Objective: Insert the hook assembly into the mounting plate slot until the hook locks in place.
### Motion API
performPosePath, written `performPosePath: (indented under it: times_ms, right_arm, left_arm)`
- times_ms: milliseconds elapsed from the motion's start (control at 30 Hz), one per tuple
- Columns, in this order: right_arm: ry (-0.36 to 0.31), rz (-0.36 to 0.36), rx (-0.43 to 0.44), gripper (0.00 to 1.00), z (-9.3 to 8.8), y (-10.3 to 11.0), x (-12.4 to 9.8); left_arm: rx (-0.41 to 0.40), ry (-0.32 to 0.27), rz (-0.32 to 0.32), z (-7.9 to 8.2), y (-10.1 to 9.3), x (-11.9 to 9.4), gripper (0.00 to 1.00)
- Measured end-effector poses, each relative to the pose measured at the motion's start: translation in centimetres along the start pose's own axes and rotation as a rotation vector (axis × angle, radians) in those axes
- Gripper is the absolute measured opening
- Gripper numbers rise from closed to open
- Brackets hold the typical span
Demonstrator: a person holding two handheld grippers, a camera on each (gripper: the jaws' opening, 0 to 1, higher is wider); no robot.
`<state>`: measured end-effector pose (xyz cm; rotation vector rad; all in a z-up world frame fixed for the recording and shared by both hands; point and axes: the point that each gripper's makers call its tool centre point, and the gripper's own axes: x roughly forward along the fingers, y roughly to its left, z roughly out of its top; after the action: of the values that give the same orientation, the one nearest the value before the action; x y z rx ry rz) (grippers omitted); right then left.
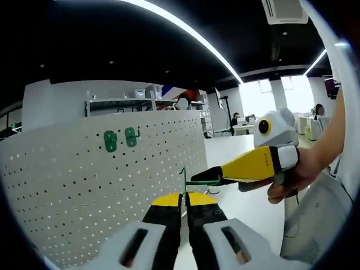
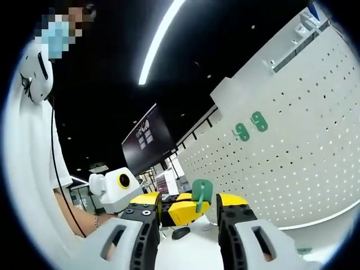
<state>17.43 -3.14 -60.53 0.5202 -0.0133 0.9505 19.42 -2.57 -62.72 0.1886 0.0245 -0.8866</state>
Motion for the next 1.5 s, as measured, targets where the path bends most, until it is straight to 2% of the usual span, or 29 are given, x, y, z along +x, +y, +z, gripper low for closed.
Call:
performPosePath:
  times_ms: [667, 833, 1167, 1500]
  right_arm:
    - [0.033, -0.032, -0.018, 0.13, -0.6, -0.7, 0.6]
    - [0.032, -0.033, -0.012, 0.12, -0.6, -0.6, 0.8]
    - [0.0, -0.07, 0.055, 0.07, -0.1, -1.4, 0.6]
    - [0.009, -0.086, 0.035, 0.04, -0.4, -1.4, 0.8]
  left_arm:
    - [-0.009, 0.0, -0.003, 0.0, -0.2, 0.0, 0.02]
    - [-0.026, -0.007, 0.004, 0.0, -0.2, 0.0, 0.02]
    - [-0.017, -0.004, 0.008, 0.0, -0.2, 0.1, 0.02]
    - [-0.02, -0.004, 0.018, 0.1, -0.1, 0.1, 0.02]
